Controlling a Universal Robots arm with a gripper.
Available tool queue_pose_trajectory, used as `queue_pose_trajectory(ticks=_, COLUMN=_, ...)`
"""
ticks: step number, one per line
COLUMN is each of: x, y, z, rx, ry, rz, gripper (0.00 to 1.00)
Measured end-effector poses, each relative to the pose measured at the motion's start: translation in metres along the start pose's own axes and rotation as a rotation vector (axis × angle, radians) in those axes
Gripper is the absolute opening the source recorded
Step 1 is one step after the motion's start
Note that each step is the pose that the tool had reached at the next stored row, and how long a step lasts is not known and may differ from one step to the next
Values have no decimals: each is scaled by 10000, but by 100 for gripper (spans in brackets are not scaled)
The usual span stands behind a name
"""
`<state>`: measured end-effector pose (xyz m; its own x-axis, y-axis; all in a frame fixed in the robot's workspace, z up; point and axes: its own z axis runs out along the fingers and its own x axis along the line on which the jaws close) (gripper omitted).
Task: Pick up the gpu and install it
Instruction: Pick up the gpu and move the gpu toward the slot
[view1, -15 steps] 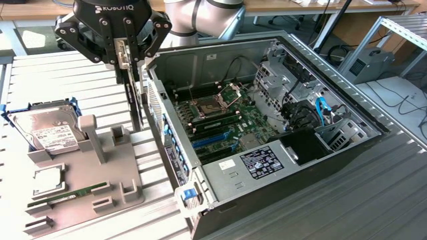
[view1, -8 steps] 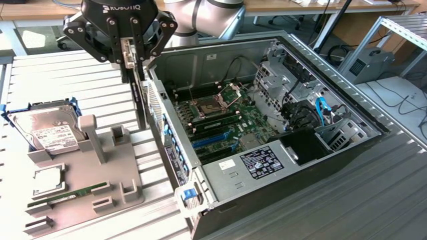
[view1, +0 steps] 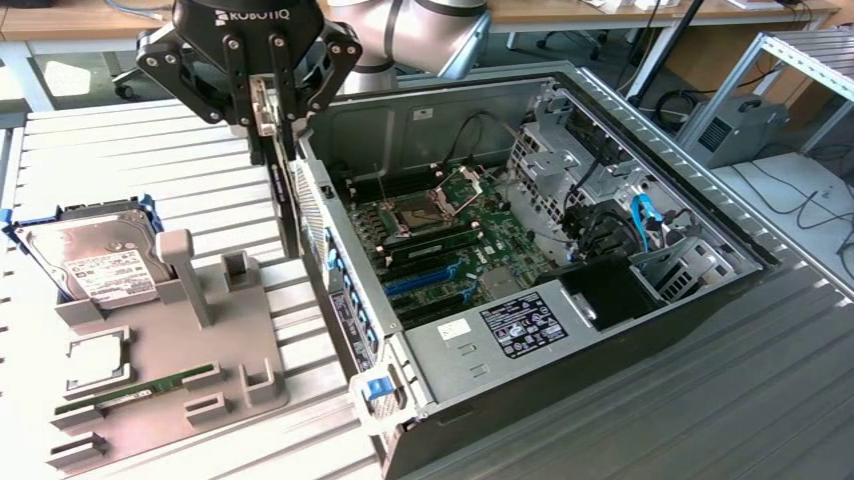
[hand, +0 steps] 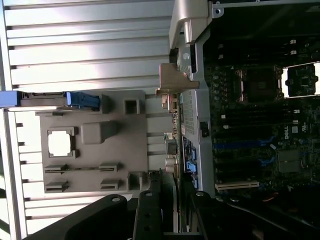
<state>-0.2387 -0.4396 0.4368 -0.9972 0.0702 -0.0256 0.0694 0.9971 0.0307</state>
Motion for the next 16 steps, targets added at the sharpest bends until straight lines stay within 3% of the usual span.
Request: queue_pose_trajectory(ticks=16, x=-120, y=8, z=4, rx=15, ry=-1, rz=0, gripper=27)
